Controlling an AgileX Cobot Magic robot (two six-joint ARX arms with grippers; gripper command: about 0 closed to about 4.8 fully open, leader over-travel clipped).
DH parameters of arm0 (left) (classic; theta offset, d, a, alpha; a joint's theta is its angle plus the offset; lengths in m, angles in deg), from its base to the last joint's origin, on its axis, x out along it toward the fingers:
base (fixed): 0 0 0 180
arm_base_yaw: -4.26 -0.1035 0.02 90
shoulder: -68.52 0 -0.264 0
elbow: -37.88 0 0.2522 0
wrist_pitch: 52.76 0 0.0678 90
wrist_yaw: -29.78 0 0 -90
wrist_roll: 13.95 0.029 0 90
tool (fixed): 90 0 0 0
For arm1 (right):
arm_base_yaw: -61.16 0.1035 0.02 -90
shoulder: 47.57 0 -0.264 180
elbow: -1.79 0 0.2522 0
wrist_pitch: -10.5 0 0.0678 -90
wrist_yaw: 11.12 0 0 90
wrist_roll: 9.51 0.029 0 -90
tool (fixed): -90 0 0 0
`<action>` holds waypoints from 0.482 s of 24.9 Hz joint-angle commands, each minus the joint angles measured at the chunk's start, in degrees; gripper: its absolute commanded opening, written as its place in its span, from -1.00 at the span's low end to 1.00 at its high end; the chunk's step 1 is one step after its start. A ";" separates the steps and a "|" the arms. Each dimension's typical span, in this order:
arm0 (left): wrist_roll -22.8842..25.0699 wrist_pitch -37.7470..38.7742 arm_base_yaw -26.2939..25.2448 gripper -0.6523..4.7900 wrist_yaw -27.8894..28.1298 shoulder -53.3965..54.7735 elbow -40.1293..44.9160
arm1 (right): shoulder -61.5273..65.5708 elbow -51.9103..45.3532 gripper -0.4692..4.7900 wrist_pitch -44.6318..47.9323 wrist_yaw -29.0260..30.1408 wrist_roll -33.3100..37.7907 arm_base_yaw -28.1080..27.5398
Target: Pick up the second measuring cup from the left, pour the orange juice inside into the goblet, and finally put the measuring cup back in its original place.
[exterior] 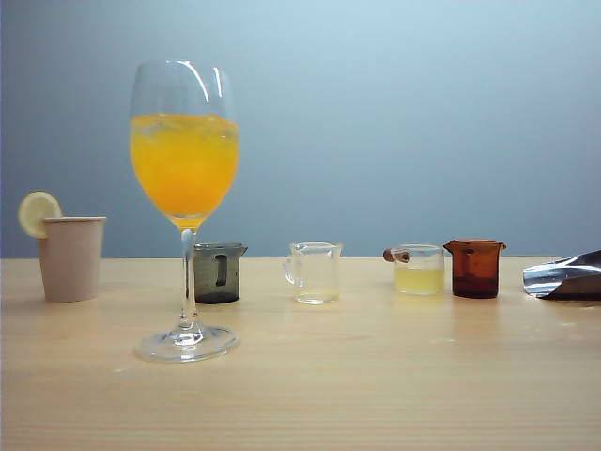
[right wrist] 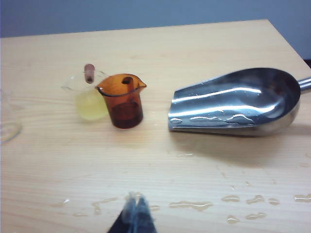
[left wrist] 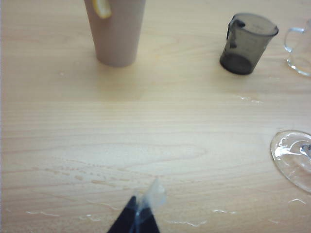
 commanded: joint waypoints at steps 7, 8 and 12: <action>0.26 -17.55 0.04 -0.78 -0.09 0.00 4.20 | -13.73 -3.15 -0.84 0.48 -0.09 -0.02 -7.96; 0.26 -17.33 0.04 -0.78 -0.09 0.00 4.20 | -13.77 -3.37 -0.84 0.46 -0.11 -0.02 -10.67; 0.26 -17.29 0.04 -0.78 -0.11 0.00 4.20 | -13.77 -5.27 -0.84 -2.64 -0.48 -0.20 -14.10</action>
